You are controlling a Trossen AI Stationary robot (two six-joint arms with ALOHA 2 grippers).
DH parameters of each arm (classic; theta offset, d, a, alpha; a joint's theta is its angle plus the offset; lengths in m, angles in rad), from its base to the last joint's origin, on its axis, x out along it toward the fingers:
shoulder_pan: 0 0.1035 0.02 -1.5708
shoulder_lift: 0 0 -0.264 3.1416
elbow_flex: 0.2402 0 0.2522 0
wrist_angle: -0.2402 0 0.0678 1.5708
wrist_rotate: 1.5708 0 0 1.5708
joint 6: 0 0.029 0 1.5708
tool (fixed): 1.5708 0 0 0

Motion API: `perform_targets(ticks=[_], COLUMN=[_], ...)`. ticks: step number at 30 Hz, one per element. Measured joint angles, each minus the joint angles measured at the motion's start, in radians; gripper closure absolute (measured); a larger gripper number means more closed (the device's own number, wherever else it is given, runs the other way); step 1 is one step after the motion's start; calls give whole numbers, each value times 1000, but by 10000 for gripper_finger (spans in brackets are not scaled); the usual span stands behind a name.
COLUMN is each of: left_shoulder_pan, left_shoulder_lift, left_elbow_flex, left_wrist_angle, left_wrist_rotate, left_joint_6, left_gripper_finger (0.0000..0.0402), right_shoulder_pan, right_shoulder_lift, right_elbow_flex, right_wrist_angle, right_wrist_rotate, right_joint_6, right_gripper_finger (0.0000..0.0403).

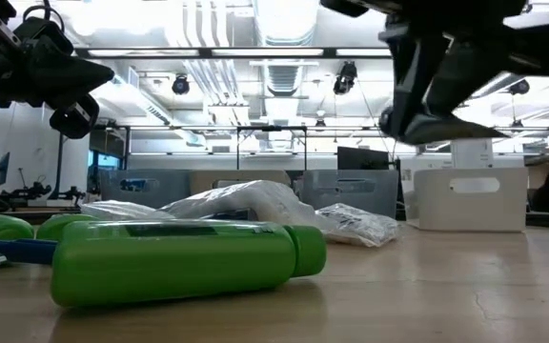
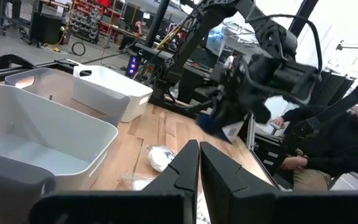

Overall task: Pick & Place Travel size toiletries
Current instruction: Put the blue shaving cream into the white bin

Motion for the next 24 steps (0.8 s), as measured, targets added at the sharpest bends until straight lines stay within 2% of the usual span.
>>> perform_targets(ticks=[3, 9, 12, 18, 24], left_shoulder_pan=[0, 0, 0, 0, 0], left_shoulder_lift=[0, 0, 0, 0, 0], left_elbow_flex=[0, 0, 0, 0, 0], left_wrist_angle=[0, -1, 0, -1, -9], left_wrist_rotate=[0, 0, 0, 0, 0], left_joint_6=[0, 0, 0, 0, 0], left_gripper_finger=[383, 383, 383, 383, 383], right_shoulder_pan=[-12, -29, -51, -132, -293], right_shoulder_lift=[-38, -143, -213, -395, -533], right_elbow_flex=[0, 0, -1, -111, -270], right_wrist_angle=[-70, -363, -460, -458, -431], right_wrist_rotate=[27, 51, 58, 131, 135], right_joint_6=[25, 148, 151, 148, 132], right_gripper_finger=[343, 337, 335, 341, 328])
